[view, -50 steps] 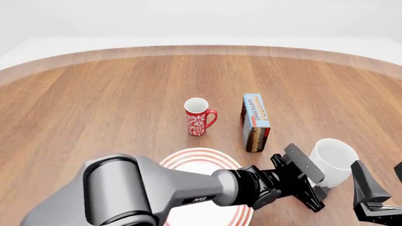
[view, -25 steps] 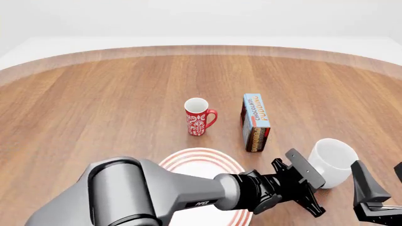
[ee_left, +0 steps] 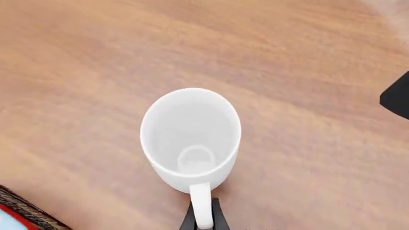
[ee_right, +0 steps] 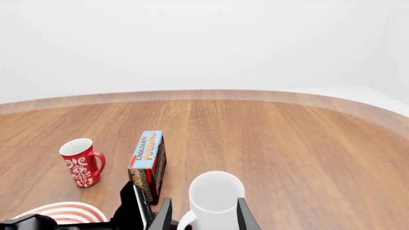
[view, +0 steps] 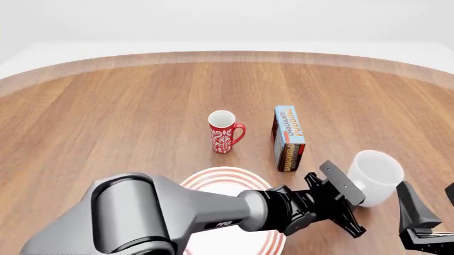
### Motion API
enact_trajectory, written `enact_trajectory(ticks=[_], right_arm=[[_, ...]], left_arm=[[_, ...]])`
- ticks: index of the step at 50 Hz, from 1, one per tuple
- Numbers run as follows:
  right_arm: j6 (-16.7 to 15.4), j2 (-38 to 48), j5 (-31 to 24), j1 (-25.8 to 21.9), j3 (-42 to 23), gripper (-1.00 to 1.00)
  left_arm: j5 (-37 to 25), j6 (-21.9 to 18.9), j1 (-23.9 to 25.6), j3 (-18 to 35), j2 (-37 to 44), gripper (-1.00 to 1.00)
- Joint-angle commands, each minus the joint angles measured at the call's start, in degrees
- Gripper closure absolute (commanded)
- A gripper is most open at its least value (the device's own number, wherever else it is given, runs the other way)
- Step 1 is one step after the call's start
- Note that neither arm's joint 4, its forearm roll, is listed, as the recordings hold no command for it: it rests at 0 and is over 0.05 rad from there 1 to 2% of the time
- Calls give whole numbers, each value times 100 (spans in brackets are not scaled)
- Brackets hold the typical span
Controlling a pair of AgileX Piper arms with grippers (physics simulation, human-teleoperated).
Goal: Pick up the white mug and put it on the plate, and put the chocolate pudding to the right of the plate.
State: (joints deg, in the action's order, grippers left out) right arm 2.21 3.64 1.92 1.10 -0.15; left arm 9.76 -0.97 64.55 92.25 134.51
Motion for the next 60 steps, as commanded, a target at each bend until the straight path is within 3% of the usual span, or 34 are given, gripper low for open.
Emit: enact_trajectory(ticks=[1, 26, 27, 60], right_arm=[[-1, -6, -3, -2, 0, -100], [-4, -3, -2, -1, 0, -100], [34, -360, -344, 40, 0, -100], [22, -363, -625, 47, -287, -100]], left_arm=[[90, -182, -117, -300, -362, 100], [429, -302, -250, -1043, -1163, 100], [446, -302, -236, -1087, -1208, 100], [836, -453, -197, -2190, -2370, 100]])
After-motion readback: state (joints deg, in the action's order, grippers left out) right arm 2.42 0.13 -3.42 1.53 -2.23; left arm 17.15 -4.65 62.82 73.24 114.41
